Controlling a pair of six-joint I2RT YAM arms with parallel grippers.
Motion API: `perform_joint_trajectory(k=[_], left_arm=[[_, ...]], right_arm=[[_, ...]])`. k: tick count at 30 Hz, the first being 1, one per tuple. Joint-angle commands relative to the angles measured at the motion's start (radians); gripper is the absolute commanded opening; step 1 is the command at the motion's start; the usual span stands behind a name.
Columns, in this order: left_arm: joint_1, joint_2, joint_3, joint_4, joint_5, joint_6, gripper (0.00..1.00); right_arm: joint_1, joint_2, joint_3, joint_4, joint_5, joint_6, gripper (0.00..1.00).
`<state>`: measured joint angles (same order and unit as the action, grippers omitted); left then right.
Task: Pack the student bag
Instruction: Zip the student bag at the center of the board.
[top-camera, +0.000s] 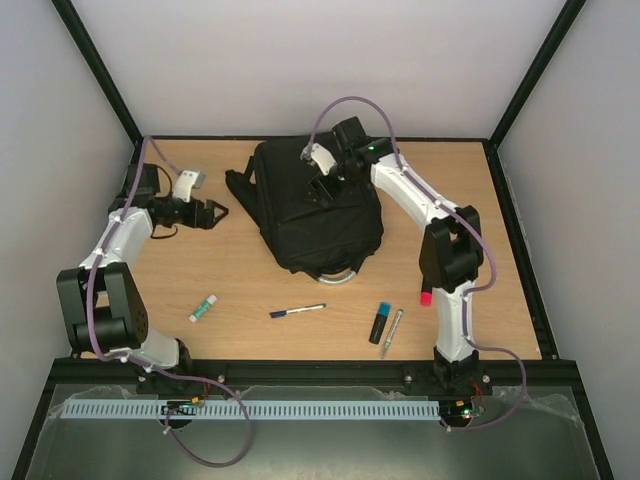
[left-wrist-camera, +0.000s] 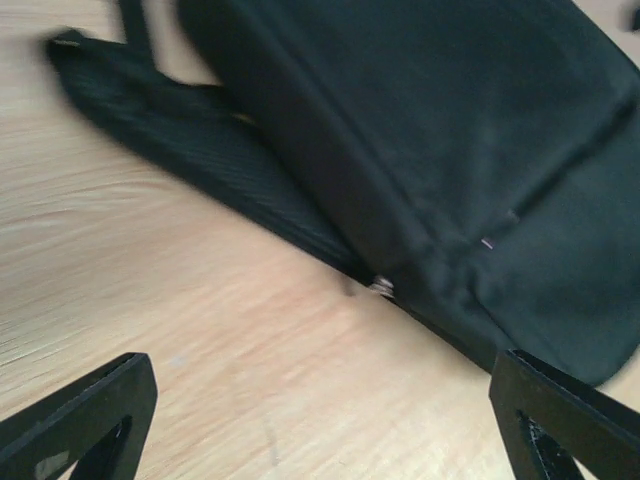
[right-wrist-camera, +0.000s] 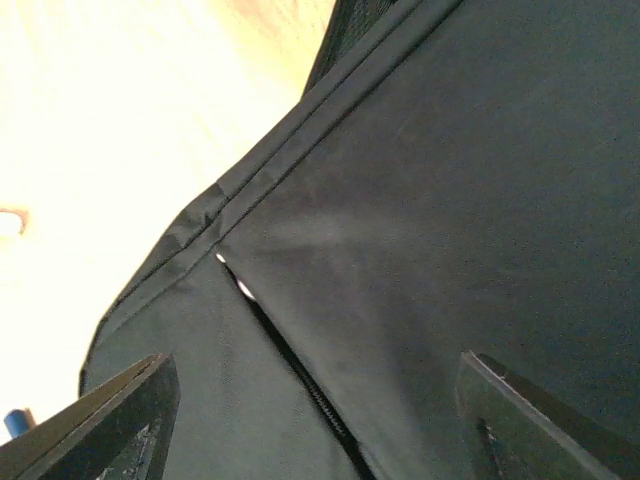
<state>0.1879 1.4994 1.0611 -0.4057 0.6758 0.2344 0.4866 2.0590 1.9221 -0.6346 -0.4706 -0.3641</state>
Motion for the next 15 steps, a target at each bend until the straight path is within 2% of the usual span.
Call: perform_joint_trajectory(k=[1,2,5,8,11,15], left_arm=[[-0.018,0.063,-0.044,-0.157,0.212,0.329,0.95],[-0.027,0.066,-0.064,-0.131,0.189,0.321,0.99],[-0.057,0.066,-0.135,0.000,0.123,0.294,0.99],[-0.081,0.112,-0.133,0.022,0.128,0.313,0.99],[-0.101,0.172,-0.100,0.016,0.144,0.345,0.86],[-0.137,0.234,-0.062,-0.043,0.129,0.506,0.59]], right_arm=[[0.035,0.065,0.070,-0.051,-0.057,0.050,0.73],[0.034,0.082,0.077,-0.044,-0.044,0.071,0.70],[0.034,0.114,0.077,-0.037,-0.009,0.107,0.66],[0.029,0.140,0.064,-0.046,0.025,0.120,0.64],[0.006,0.169,0.040,-0.051,0.044,0.142,0.63],[-0.038,0.188,0.001,-0.051,0.063,0.128,0.63]])
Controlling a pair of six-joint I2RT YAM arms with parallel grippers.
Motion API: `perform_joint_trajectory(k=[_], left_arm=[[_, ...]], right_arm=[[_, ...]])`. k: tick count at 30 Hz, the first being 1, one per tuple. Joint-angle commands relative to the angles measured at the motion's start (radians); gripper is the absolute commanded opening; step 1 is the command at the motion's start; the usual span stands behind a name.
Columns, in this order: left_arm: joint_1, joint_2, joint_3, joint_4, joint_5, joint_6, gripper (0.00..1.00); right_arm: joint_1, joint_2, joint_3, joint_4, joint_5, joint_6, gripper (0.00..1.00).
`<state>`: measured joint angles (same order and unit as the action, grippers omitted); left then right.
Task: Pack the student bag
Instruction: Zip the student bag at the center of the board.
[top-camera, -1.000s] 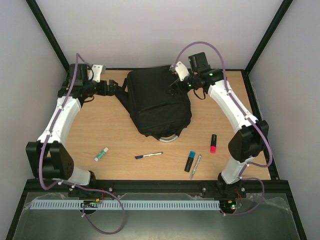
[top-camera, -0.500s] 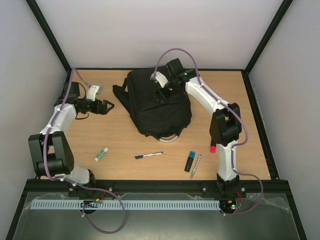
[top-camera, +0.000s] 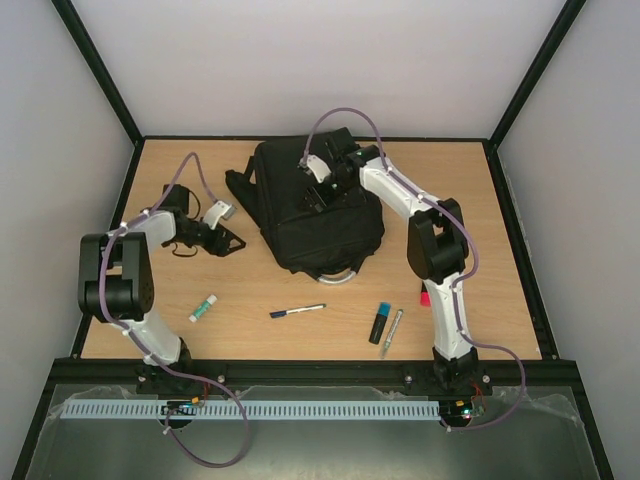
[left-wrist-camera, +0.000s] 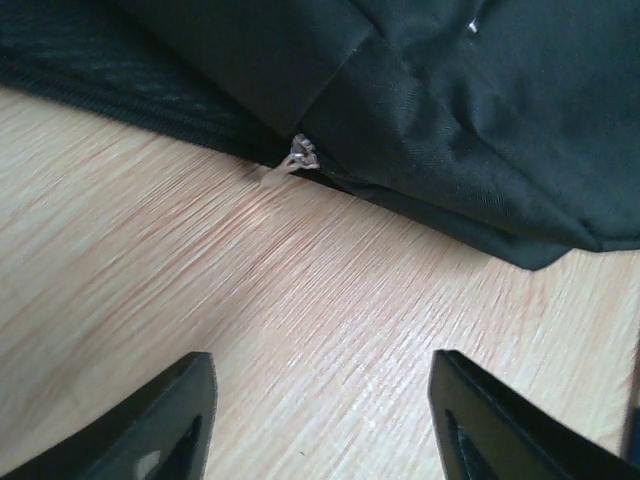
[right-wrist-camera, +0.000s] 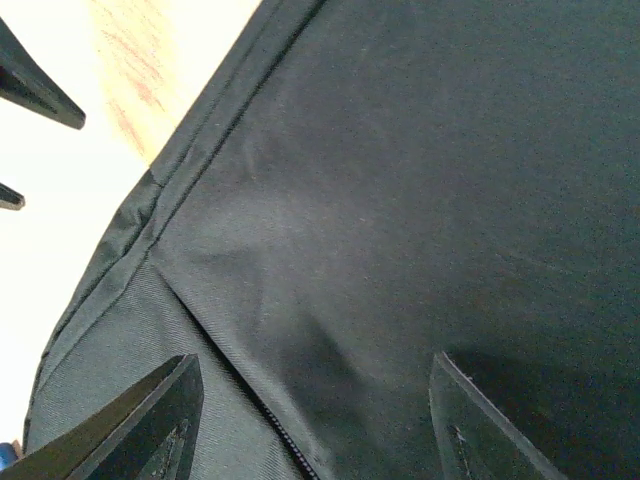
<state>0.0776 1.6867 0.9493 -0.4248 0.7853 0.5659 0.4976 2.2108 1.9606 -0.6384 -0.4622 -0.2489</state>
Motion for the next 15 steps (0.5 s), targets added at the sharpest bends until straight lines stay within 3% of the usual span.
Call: perform_joint_trajectory(k=[1,6,15], left_arm=[[-0.034,0.063,0.062,-0.037,0.016,0.208,0.54],[-0.073,0.125,0.117,0.009,0.010,0.224,0.42],[-0.146,0.198,0.174,0.043,-0.048,0.219,0.38]], right_arm=[[-0.057,0.040,-0.042,-0.049,0.064,0.004,0.63],[-0.076,0.059,-0.062,-0.057,0.064,-0.011,0.63],[-0.079,0.075,-0.078,-0.069,0.071,-0.026,0.63]])
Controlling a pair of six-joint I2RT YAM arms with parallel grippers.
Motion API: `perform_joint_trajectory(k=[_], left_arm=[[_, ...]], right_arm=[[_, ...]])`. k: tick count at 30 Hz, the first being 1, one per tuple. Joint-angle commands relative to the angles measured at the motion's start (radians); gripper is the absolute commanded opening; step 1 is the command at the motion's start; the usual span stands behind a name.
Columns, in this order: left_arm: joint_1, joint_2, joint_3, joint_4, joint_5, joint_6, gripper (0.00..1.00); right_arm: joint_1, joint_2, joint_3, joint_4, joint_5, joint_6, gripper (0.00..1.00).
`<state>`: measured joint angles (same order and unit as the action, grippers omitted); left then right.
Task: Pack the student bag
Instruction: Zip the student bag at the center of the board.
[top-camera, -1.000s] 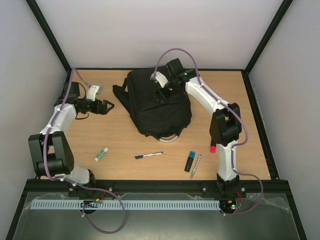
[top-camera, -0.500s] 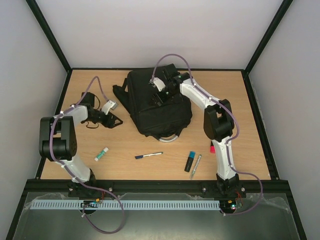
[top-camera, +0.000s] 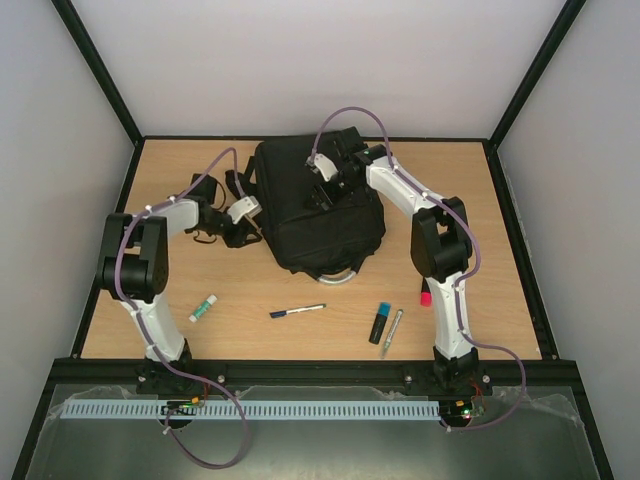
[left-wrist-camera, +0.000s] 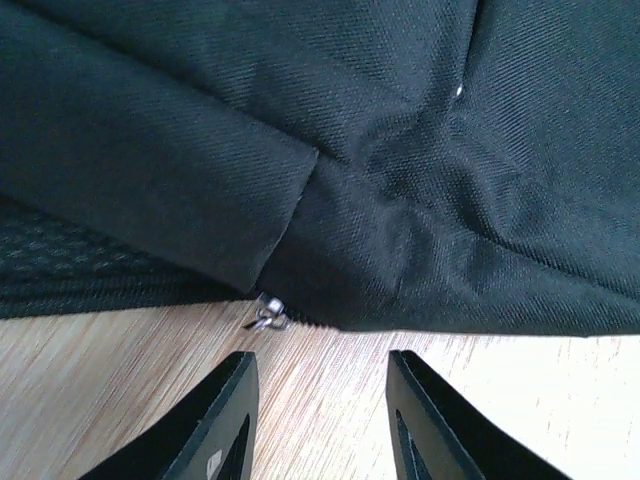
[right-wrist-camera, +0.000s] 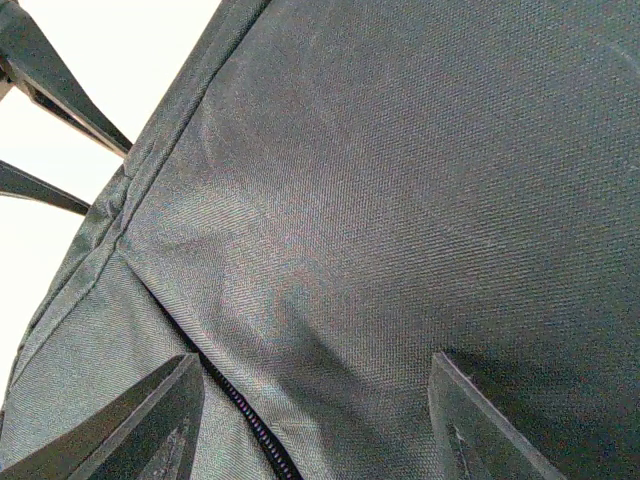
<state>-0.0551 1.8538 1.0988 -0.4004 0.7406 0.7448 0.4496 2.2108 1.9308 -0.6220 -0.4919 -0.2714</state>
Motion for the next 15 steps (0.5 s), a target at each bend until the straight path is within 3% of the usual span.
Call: perform_joint_trajectory(k=[1,15], left_arm=[[-0.014,0.034,0.024,0.022,-0.009,0.043,0.38],[-0.015,0.075,0.029,0.042,0.000,0.045,0.37]], right_arm=[[-0.031,0.073,-0.049,-0.085,0.099,-0.002,0.63],[-0.031,0.051,-0.064,-0.085,0.087,0.004,0.63]])
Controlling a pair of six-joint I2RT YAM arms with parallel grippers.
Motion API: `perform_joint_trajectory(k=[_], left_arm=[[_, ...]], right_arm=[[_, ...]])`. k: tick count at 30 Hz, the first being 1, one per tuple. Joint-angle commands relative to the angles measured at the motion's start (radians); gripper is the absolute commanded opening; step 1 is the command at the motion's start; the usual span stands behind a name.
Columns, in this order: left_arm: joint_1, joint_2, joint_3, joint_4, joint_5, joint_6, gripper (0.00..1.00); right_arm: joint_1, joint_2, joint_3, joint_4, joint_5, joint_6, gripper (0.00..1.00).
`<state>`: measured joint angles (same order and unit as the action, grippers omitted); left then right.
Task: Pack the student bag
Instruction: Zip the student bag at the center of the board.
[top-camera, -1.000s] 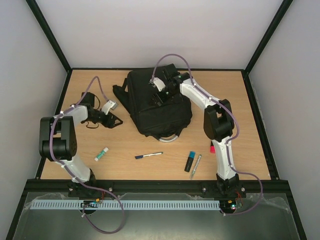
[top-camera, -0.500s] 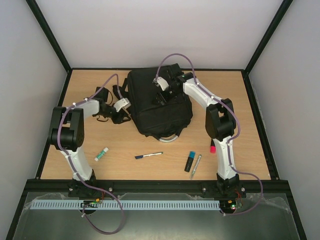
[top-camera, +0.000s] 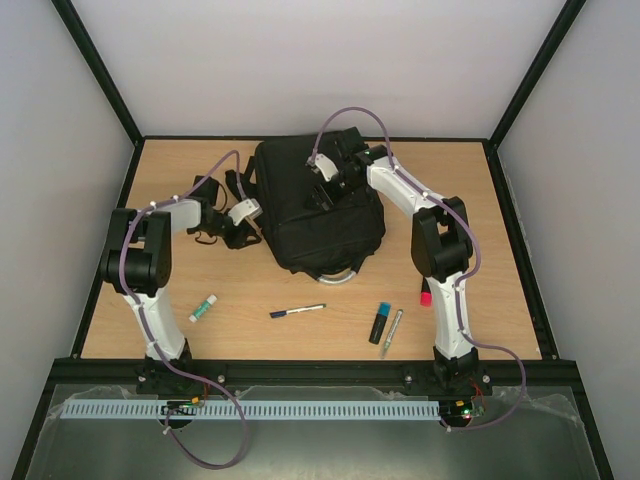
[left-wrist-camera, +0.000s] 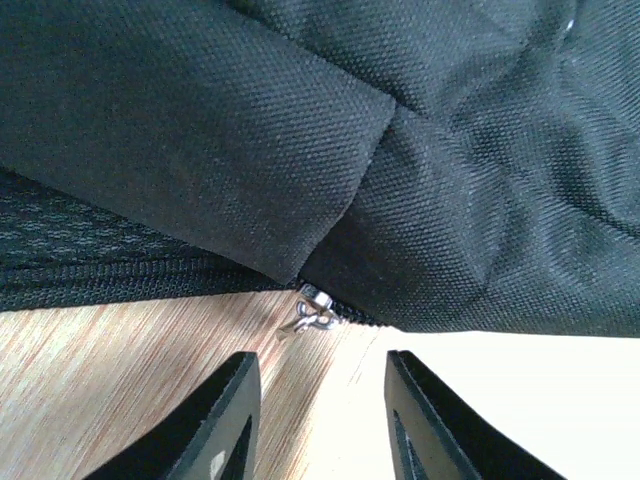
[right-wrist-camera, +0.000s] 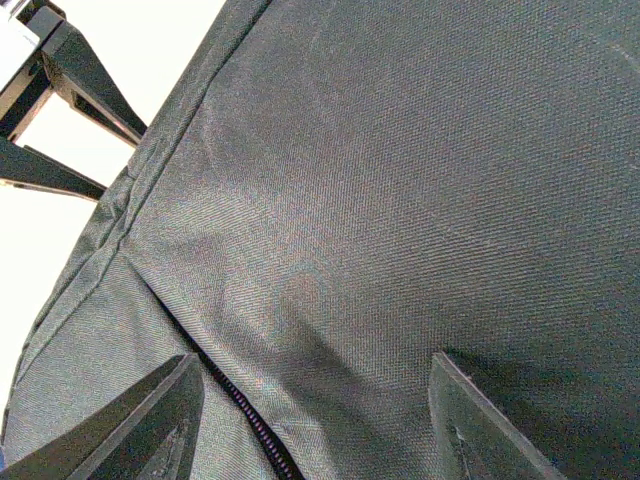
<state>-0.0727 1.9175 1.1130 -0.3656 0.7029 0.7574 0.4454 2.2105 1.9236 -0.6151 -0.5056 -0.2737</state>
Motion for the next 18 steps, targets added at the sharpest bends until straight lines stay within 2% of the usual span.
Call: perform_joint_trajectory(k=[1,4,7,11,15,18], left_arm=[[0.002,0.015,0.016,0.005,0.045,0.034,0.39],[0.002,0.031,0.028,0.006,0.065,0.020,0.43],[0.002,0.050,0.044,0.010,0.083,0.008,0.43],[-0.007,0.064,0.060,0.013,0.098,0.008,0.36],[-0.013,0.062,0.073,-0.012,0.106,0.024,0.23],[-0.012,0.049,0.066,-0.036,0.099,0.043,0.17]], right_arm=[[-0.027,0.050,-0.059,-0.092,0.101,0.007,0.63],[-0.025,0.045,-0.064,-0.092,0.102,0.007,0.64],[-0.024,0.040,-0.072,-0.093,0.104,0.006,0.64],[-0.019,0.036,-0.081,-0.092,0.109,0.005,0.64],[-0.015,0.031,-0.086,-0.093,0.113,0.005,0.64],[-0.015,0.032,-0.086,-0.093,0.113,0.005,0.64]])
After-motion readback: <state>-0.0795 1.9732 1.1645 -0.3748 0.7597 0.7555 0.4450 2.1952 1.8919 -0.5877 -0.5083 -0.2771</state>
